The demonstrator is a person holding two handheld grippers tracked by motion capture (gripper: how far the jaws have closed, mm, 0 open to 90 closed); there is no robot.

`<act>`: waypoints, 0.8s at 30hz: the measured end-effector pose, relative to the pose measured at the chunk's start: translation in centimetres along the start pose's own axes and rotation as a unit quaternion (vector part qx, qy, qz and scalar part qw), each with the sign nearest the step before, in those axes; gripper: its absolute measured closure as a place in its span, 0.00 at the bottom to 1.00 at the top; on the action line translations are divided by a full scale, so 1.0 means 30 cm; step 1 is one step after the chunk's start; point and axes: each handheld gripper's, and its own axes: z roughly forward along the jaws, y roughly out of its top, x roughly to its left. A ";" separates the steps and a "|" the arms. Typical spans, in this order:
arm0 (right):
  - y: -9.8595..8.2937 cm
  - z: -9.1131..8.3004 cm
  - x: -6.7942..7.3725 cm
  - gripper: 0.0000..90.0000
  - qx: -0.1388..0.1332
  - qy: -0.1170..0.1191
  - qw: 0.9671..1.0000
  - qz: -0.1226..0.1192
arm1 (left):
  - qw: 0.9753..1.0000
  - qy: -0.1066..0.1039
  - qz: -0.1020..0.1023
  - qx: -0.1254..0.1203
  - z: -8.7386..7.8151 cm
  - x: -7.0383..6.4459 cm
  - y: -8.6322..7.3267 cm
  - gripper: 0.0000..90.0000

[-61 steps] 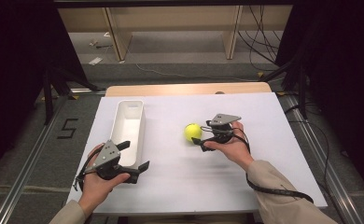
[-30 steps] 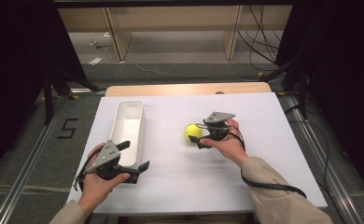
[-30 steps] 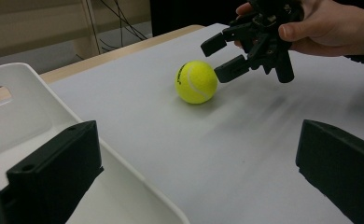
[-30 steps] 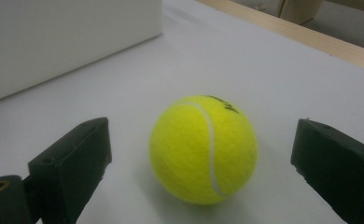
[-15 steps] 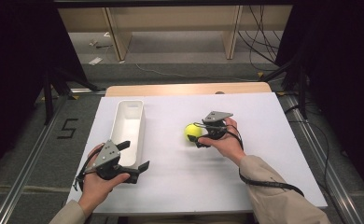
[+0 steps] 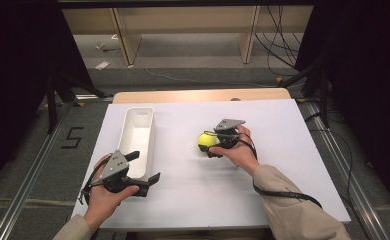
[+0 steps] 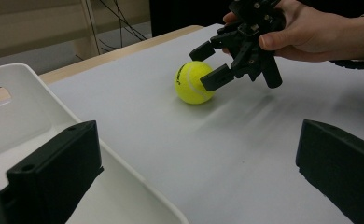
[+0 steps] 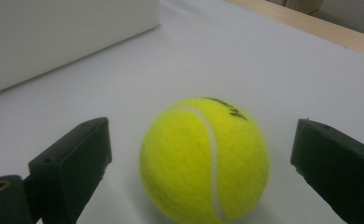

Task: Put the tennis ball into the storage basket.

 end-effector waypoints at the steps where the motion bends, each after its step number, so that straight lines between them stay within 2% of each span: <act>1: 0.000 0.002 0.000 0.07 0.001 -0.001 1.000 0.001 | 1.000 0.000 0.000 0.000 0.000 0.000 0.000 0.00; 24: -0.005 0.033 0.004 0.09 0.012 -0.002 1.000 -0.002 | 1.000 0.000 -0.001 -0.001 -0.001 -0.002 0.000 0.00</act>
